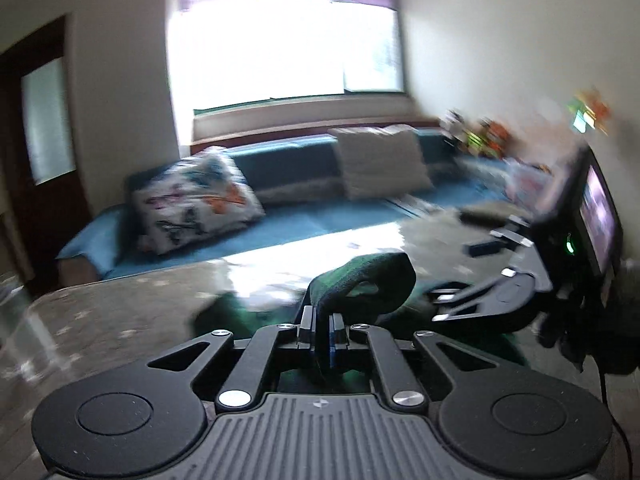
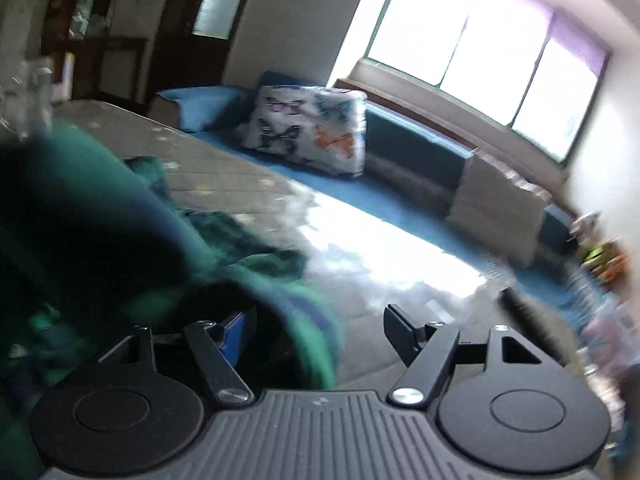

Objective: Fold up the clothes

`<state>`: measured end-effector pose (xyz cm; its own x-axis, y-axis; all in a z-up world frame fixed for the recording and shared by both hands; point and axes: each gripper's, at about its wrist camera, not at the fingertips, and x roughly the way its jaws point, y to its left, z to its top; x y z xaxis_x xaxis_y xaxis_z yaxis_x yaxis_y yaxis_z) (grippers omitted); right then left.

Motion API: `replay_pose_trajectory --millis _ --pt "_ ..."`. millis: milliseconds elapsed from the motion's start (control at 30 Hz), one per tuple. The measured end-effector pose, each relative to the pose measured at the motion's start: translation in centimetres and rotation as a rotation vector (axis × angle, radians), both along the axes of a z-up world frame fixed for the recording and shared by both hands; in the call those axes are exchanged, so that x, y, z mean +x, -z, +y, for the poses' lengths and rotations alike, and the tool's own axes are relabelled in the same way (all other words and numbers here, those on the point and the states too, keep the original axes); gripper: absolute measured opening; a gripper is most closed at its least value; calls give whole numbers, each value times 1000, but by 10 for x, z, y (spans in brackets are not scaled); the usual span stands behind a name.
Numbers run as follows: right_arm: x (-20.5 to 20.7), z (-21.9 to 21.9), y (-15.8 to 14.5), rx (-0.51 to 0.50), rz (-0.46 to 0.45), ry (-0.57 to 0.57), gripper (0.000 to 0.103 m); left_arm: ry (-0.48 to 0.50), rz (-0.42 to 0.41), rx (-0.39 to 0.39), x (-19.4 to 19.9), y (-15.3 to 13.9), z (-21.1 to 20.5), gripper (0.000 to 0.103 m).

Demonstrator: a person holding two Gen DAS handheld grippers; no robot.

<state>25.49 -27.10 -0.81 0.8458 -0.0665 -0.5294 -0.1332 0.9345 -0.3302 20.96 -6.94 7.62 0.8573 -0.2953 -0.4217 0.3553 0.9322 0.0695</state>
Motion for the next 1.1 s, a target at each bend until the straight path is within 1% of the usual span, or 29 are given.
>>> replay_pose_trajectory --millis 33,167,300,367,467,533,667,733,767,800,867,967,1033,1100 --pt "1 2 0 -20 -19 20 71 -41 -10 -18 -3 -5 14 6" --pt "-11 -23 -15 24 -74 128 71 -218 -37 -92 -20 -17 74 6" --pt "-30 -79 -30 89 -97 249 72 -399 -23 -148 -45 -12 133 6" --pt "-44 -108 -30 135 -86 317 72 -479 -7 -172 -58 -6 158 6" --pt "-69 -143 -20 161 -66 424 73 -596 36 -190 -79 10 191 6" --pt "-86 -164 -10 186 -38 483 76 -673 66 -200 -92 21 212 6" --pt "-114 -210 17 347 60 606 77 -781 160 -181 -112 51 244 6" --pt "-129 -232 31 438 106 661 77 -815 198 -202 -119 61 256 6" --pt "-135 -237 35 453 117 665 77 -826 209 -211 -124 65 260 6" --pt "-139 -237 36 441 124 660 77 -837 212 -208 -127 67 259 6" --pt "-144 -229 38 386 129 638 79 -850 214 -200 -129 67 262 6" --pt "-142 -215 39 316 137 596 81 -842 217 -187 -132 67 260 6" --pt "-134 -195 36 242 138 545 81 -841 217 -168 -129 67 254 6" --pt "-127 -174 37 160 130 486 84 -841 222 -165 -127 69 254 6"
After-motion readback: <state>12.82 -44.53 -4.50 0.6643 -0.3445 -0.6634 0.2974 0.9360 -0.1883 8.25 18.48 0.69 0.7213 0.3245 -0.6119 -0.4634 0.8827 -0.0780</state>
